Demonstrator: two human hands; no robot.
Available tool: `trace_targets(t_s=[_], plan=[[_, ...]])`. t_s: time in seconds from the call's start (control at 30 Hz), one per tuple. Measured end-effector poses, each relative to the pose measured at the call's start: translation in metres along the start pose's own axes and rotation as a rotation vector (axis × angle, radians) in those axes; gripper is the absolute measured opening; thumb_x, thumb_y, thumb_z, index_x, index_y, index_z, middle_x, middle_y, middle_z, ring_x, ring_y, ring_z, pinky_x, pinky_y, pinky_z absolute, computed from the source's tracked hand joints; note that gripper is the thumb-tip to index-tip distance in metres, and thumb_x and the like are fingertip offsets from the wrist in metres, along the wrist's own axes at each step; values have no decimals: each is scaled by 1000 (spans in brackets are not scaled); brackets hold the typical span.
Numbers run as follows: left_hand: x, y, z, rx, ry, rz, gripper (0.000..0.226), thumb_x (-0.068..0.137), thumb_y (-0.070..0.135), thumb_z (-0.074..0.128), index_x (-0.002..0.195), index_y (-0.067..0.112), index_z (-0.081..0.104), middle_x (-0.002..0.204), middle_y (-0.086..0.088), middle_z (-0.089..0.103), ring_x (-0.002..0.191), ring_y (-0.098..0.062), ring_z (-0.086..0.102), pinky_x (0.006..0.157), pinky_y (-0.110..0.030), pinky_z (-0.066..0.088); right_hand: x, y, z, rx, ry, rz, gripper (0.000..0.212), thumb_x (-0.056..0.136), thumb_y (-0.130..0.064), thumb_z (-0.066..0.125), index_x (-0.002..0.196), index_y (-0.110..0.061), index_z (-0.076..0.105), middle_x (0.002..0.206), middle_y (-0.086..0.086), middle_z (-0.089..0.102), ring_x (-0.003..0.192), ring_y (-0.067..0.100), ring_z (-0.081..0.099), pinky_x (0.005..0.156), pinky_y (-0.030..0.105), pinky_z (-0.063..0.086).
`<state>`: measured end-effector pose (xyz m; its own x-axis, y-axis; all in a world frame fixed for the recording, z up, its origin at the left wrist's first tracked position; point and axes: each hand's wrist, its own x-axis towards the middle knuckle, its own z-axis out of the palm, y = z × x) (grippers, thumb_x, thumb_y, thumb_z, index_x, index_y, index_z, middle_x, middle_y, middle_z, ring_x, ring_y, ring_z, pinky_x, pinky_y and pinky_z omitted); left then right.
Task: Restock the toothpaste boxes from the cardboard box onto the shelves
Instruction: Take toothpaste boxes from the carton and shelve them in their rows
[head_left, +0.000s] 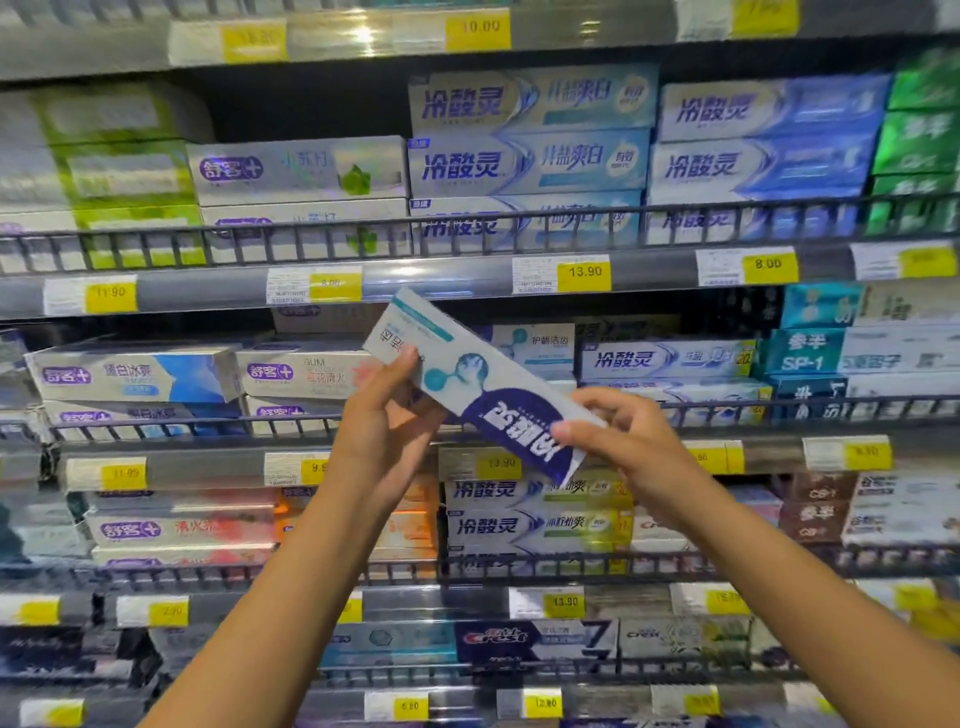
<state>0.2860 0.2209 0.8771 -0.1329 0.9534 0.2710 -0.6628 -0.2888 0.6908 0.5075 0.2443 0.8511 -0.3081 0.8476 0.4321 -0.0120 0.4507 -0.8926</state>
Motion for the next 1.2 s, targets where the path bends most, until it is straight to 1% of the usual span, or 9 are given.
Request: trace_targets(t_s=[0.1,0.2,0.33,0.47,0.6,0.67,0.87,1.1,1.2], plan=[[4,0,-2,475,114,174,65,75,8,72,132,14,42,122,-10,58,105,-25,64,82,-34,56,16,-13,-23,79,134,-28,35,60,-25,82,89,-13,67,81,5,74,74,18,70,66,26,58],[2,-3,-1,892,145,326,58,78,8,73,130,14,50,126,-1,55,115,-15,54,84,-19,48,32,-22,-39,42,206,-80,36,59,-28,83,87,-12,68,74,1,73,70,14,69,62,25,57],[2,-4,-4,1030,154,460,40,82,10,70,119,16,56,113,3,61,104,-12,59,88,-27,50,53,-32,-49,-126,257,-103,19,75,-16,76,89,-10,65,76,1,71,69,12,66,56,21,50],[4,-4,-13,1172,169,568,34,84,18,68,112,27,52,108,7,58,103,-12,56,75,-17,45,73,-28,-48,-298,255,-92,32,73,-26,79,96,-8,66,91,19,66,76,19,58,61,22,47],[5,-7,-22,1425,163,643,41,83,28,68,120,19,53,117,-1,58,109,-15,53,88,-33,50,82,-20,-39,-391,192,-94,41,70,-36,79,97,-8,65,99,23,67,91,34,64,80,45,53],[4,-9,-25,1536,159,685,45,84,32,67,123,15,53,118,-4,58,111,-18,51,93,-38,47,85,-15,-35,-441,167,-81,41,71,-39,78,96,-10,64,98,19,67,91,34,64,77,45,52],[3,-13,-34,1729,173,693,56,82,46,64,126,13,52,121,-7,56,113,-26,50,95,-39,41,90,-2,-35,-564,157,-17,66,66,-48,78,116,-9,60,107,5,62,98,20,58,77,28,44],[2,-15,-37,1693,144,639,65,79,57,61,130,19,49,125,-3,54,116,-19,47,94,-33,38,93,-5,-35,-491,183,29,50,67,-38,80,104,-15,56,95,0,64,84,10,62,63,18,52],[-2,-14,-37,1549,125,613,62,78,57,61,128,23,50,123,4,54,113,-11,46,92,-27,36,94,-3,-34,-376,197,60,49,69,-37,79,105,-13,58,96,2,66,85,12,64,70,25,55]])
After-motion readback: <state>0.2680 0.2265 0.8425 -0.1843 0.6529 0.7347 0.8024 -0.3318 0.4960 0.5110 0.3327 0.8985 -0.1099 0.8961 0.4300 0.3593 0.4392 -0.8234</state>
